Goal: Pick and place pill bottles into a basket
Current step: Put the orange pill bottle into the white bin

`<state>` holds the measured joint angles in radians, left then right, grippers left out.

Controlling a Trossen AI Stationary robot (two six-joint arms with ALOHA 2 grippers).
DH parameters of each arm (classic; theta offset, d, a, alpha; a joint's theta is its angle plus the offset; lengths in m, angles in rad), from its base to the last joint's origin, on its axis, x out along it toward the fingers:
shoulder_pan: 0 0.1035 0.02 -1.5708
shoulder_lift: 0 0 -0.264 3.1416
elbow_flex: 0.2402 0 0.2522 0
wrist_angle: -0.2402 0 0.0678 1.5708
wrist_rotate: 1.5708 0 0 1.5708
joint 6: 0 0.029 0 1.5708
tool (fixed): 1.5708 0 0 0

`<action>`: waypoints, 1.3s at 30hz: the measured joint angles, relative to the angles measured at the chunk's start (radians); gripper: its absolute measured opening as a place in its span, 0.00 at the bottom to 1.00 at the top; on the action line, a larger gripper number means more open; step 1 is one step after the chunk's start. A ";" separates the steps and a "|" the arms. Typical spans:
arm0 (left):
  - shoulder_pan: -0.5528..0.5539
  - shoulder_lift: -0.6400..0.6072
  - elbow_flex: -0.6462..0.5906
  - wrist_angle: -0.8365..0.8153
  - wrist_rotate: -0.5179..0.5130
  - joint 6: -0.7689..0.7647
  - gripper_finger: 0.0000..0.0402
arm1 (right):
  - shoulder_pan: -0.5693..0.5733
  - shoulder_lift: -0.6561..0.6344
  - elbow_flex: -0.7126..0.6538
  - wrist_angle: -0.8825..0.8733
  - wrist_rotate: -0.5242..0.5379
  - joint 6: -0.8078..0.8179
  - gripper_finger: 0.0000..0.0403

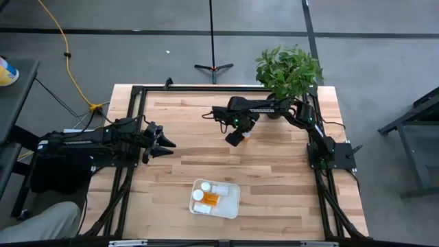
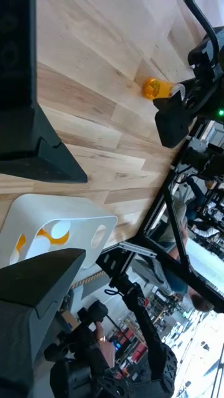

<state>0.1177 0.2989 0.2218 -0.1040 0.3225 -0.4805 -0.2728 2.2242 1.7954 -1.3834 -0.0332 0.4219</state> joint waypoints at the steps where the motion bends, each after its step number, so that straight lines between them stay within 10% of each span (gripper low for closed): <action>1: 0.000 0.000 0.000 0.000 0.000 0.000 0.54 | 0.000 0.000 0.000 -0.003 0.000 0.000 0.48; 12: 0.000 0.000 0.000 0.000 0.000 0.000 0.54 | 0.006 0.000 0.059 -0.079 0.007 -0.011 0.48; 31: 0.000 0.000 0.000 -0.004 -0.006 0.006 0.54 | 0.143 -0.002 0.563 -0.184 -0.078 0.003 0.48; 39: 0.000 0.000 0.000 -0.005 -0.005 0.008 0.54 | 0.289 -0.070 0.516 -0.187 -0.128 0.116 0.48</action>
<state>0.1177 0.2993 0.2218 -0.1089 0.3172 -0.4724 0.0162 2.1540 2.3110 -1.5700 -0.1617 0.5383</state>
